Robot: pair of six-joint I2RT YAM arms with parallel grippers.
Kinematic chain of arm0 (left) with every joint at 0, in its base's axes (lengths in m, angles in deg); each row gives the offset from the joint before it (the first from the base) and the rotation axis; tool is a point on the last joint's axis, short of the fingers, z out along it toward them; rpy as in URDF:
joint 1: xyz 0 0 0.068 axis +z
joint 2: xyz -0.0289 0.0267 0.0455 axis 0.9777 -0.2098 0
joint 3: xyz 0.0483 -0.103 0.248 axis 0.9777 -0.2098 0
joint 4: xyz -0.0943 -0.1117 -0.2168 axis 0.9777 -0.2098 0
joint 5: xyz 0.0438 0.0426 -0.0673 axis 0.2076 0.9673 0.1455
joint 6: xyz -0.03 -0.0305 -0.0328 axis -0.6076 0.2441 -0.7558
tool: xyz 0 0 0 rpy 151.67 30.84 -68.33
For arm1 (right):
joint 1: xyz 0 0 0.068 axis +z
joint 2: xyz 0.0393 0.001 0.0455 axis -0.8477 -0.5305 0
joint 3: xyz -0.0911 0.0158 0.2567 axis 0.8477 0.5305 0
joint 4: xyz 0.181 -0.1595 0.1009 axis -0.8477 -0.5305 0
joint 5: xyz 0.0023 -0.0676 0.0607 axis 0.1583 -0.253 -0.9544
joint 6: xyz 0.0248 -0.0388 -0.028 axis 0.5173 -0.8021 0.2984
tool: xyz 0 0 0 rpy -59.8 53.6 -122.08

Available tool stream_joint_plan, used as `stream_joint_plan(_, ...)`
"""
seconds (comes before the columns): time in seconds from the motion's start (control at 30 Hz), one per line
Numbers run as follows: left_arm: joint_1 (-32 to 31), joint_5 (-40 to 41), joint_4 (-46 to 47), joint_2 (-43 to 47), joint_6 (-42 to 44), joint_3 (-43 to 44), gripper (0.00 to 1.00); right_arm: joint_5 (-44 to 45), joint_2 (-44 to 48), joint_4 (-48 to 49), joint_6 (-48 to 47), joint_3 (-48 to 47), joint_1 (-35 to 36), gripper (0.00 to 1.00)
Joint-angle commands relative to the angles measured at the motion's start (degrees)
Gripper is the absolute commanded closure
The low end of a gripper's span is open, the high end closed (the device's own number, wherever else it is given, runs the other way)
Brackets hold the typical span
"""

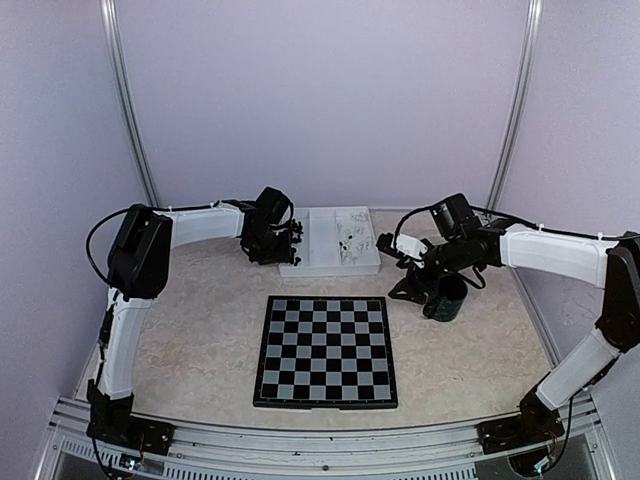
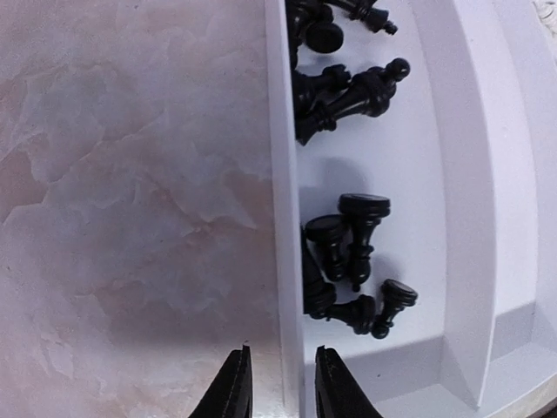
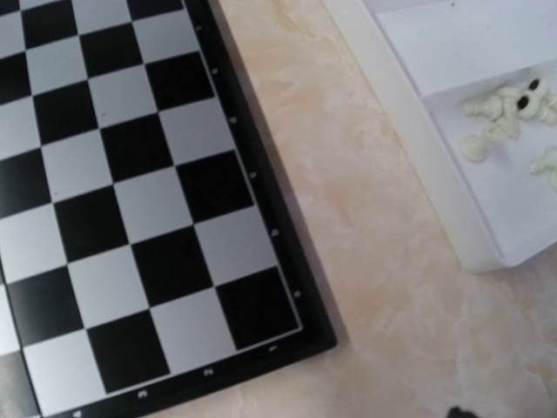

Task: Set up the chess pieces on the board
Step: Position the chessboard at the center of the board.

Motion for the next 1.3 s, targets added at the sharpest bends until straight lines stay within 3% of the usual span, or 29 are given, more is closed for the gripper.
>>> stream_joint_plan(0.0,0.9,1.6,-1.2,0.1,0.2,1.3,0.76,-1.0,-0.9,-0.5,0.6,1.2,-0.6,0.17)
stream_joint_plan(0.27,1.9,-1.3,0.2,0.2,0.9,-2.2,1.00,-1.0,-2.4,-0.5,0.4,0.6,-0.6,0.18)
stream_joint_plan(0.7,-1.8,3.2,3.4,12.7,1.8,-18.3,1.00,-1.3,-3.5,-0.8,0.1,-0.7,-0.6,0.19)
stream_joint_plan(1.27,-7.5,5.5,4.3,17.1,1.6,-25.8,1.00,0.1,-7.4,-4.3,-0.1,-9.1,-0.6,0.22)
